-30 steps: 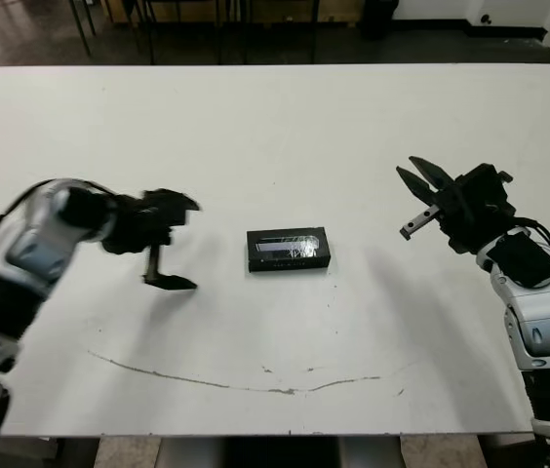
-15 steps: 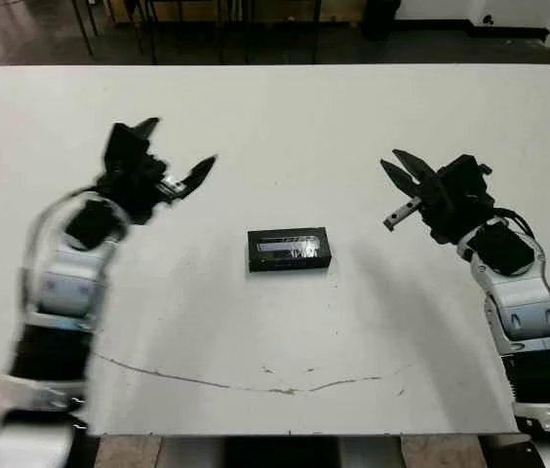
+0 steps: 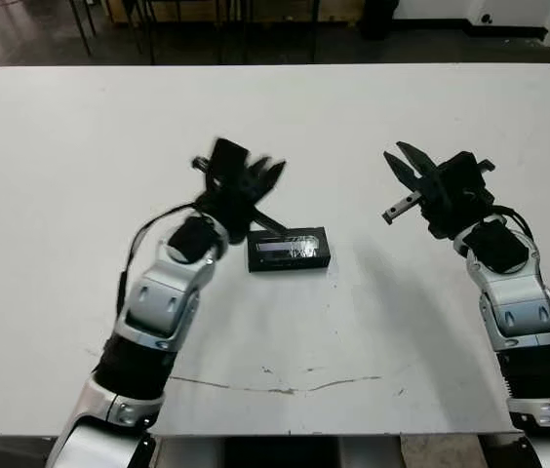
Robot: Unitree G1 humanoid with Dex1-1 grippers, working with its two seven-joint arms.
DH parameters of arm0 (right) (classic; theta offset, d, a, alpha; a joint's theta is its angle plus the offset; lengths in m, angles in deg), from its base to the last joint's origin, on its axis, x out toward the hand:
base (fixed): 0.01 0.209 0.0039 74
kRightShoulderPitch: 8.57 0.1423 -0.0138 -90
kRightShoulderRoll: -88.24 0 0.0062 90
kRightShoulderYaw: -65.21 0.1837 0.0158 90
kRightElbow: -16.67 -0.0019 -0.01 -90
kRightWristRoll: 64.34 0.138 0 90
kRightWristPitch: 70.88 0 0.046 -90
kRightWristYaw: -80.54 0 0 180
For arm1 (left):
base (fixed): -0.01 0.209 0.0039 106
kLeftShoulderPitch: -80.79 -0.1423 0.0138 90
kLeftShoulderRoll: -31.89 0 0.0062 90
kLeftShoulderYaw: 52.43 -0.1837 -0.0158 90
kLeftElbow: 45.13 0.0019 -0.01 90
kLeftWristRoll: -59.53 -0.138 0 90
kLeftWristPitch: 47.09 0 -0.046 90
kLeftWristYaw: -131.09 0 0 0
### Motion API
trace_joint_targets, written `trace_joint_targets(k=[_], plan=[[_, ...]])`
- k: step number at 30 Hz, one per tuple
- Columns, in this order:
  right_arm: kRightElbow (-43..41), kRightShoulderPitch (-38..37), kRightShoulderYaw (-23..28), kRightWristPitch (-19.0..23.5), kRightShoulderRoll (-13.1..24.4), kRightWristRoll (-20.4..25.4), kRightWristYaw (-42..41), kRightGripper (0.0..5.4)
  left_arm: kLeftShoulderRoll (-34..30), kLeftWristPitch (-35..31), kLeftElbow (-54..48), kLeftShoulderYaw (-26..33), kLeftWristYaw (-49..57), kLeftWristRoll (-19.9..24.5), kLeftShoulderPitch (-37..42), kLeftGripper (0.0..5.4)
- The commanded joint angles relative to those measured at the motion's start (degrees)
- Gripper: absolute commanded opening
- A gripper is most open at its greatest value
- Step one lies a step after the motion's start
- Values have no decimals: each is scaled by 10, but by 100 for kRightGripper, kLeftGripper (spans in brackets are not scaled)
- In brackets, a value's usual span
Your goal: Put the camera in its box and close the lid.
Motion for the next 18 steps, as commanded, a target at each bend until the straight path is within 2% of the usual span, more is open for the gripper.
trace_joint_targets(k=[1, 8, 18], plan=[[0, -13, 6, 9, 3, 7, -2, 0, -22, -3, 21, -28, -10, -26, -25, 1], [-2, -14, 7, 8, 5, 9, -5, 0, -38, -70, 35, -73, -24, -60, -41, 1], [-6, -16, 5, 9, 8, 6, -9, 0, -68, -121, 25, -98, -79, -58, -51, 1]])
